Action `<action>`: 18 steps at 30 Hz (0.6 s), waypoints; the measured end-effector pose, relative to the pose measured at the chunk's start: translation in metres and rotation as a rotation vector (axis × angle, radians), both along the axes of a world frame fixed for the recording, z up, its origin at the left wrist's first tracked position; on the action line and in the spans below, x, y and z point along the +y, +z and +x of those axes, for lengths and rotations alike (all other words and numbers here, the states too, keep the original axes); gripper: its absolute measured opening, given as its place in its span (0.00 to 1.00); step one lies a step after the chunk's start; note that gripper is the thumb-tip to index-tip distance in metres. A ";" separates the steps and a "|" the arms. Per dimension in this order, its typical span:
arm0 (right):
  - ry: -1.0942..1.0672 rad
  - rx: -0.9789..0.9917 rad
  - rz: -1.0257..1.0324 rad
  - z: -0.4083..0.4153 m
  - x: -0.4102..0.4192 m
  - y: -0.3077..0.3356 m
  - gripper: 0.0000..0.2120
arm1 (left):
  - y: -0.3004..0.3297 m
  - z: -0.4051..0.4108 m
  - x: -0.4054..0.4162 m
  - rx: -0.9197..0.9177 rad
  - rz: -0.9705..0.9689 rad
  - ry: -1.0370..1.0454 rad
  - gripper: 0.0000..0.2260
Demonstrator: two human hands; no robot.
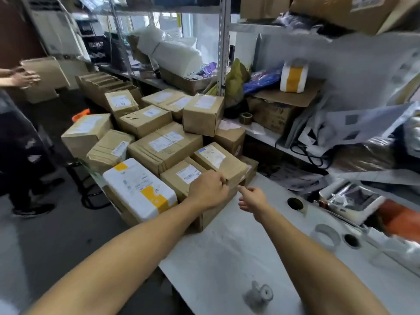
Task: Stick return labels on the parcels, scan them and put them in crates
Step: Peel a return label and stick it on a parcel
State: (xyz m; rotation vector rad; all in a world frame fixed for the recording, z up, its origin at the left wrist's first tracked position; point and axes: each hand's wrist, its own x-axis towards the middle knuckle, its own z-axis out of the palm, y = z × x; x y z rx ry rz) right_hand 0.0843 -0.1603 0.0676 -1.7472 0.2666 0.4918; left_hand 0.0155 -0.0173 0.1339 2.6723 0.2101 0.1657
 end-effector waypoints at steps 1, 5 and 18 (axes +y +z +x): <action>-0.026 0.043 0.040 0.007 0.006 -0.003 0.28 | -0.002 0.008 0.005 0.004 -0.021 -0.001 0.12; -0.086 0.153 0.188 0.026 0.030 -0.008 0.36 | -0.015 0.037 0.022 0.003 -0.092 -0.024 0.10; -0.242 0.232 0.279 0.058 0.054 -0.029 0.18 | -0.042 0.071 0.021 0.042 -0.355 -0.026 0.07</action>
